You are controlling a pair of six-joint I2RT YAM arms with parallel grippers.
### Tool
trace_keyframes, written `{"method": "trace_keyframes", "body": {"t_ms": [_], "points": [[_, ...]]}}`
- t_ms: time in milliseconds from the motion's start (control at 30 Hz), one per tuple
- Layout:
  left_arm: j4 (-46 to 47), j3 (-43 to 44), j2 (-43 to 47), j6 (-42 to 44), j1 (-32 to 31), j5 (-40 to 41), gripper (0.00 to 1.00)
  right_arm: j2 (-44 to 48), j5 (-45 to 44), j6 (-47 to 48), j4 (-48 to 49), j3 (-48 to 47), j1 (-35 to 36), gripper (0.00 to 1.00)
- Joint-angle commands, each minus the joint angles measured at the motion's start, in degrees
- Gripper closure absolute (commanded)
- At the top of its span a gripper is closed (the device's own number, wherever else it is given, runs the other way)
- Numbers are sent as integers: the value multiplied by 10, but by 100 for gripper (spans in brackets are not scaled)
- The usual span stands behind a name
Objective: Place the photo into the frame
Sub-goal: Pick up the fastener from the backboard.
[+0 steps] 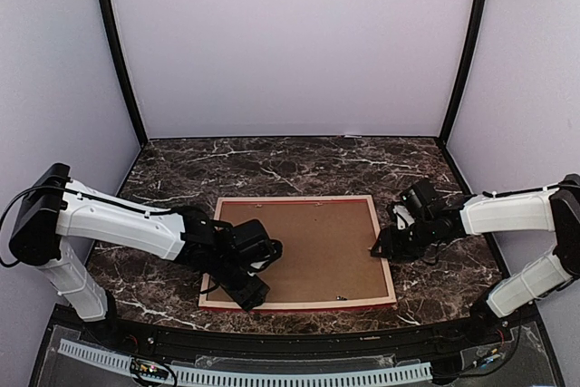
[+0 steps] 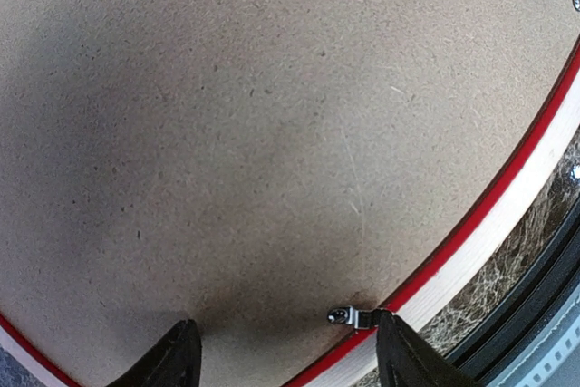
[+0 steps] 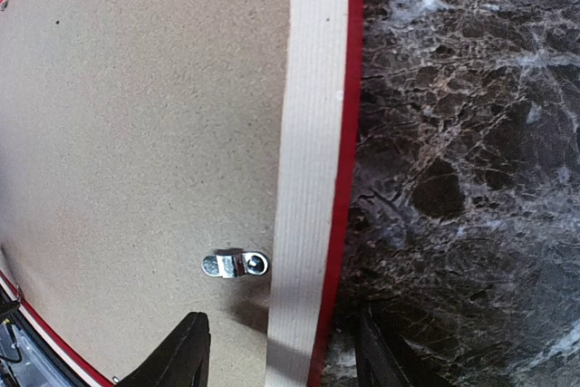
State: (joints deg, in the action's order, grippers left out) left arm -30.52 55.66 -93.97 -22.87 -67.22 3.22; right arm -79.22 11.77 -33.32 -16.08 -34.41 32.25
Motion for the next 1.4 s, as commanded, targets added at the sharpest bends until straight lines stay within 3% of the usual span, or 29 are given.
{"method": "trace_keyframes", "body": {"t_ms": [0, 633, 1033, 1200, 1367], "points": [[-3, -2, -19, 3, 0, -8, 32, 6, -3, -3, 6, 8, 4, 44], [6, 7, -34, -31, 0, 20, 35, 7, 0, -5, 12, 13, 4, 44], [7, 38, 43, -7, 7, 37, 23, 8, -5, -1, 4, -3, 3, 44], [0, 40, 73, -1, 53, 31, 20, 11, -21, 3, -5, -18, 4, 44], [-10, 35, 104, 8, 139, 21, 19, 3, -50, 6, -11, -37, 3, 45]]}}
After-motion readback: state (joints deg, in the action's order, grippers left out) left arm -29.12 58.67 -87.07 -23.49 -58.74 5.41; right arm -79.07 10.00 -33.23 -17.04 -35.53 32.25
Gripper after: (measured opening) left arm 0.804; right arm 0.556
